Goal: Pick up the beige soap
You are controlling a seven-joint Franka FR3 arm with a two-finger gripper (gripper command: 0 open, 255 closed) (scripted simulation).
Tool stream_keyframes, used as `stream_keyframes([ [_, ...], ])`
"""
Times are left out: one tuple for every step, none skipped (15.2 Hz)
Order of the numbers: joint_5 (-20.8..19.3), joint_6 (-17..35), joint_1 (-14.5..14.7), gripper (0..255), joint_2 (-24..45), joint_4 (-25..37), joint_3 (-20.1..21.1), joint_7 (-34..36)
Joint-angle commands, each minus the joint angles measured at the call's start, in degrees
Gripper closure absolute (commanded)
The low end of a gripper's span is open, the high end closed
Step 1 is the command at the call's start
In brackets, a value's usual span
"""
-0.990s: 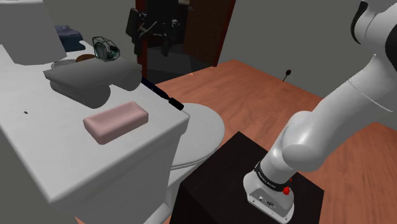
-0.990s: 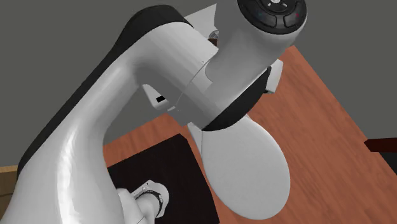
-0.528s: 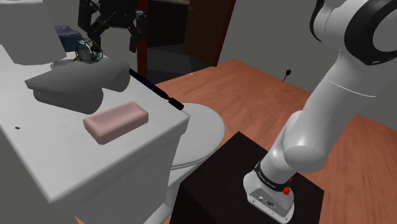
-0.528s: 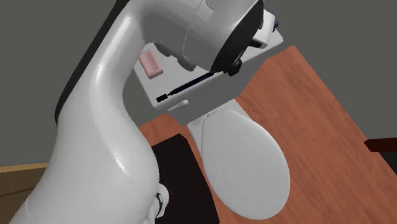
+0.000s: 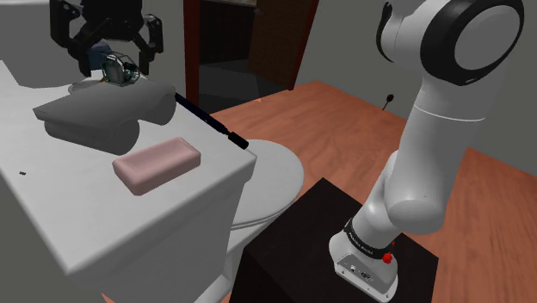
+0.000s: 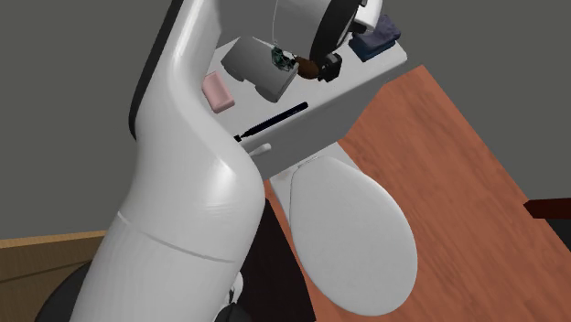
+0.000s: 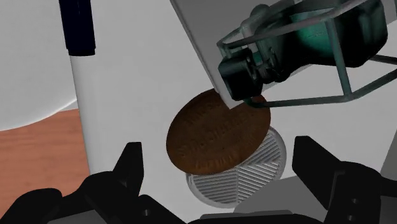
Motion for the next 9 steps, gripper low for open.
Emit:
stream_keyframes([
  [0.03,1.61,-0.08,0,-0.09,-1.65,-0.03,-0.03],
  [0.13,2.46,-0.18,0,-0.3,-2.7,-0.05,-0.1],
  [0.22,3.31,-0.28,0,-0.48,-3.71,-0.07,-0.16],
  [0.26,3.79,-0.33,0,-0.58,-4.29,-0.08,-0.19],
  [0.27,3.79,-0.33,0,-0.59,-4.3,-0.08,-0.19],
  [0.26,3.79,-0.33,0,-0.58,-4.29,-0.08,-0.19],
  [0.3,3.82,-0.35,255,-0.66,-4.39,-0.08,-0.21],
  [0.3,3.79,-0.36,255,-0.65,-4.35,-0.09,-0.22],
  [0.3,3.79,-0.36,255,-0.66,-4.35,-0.09,-0.23],
])
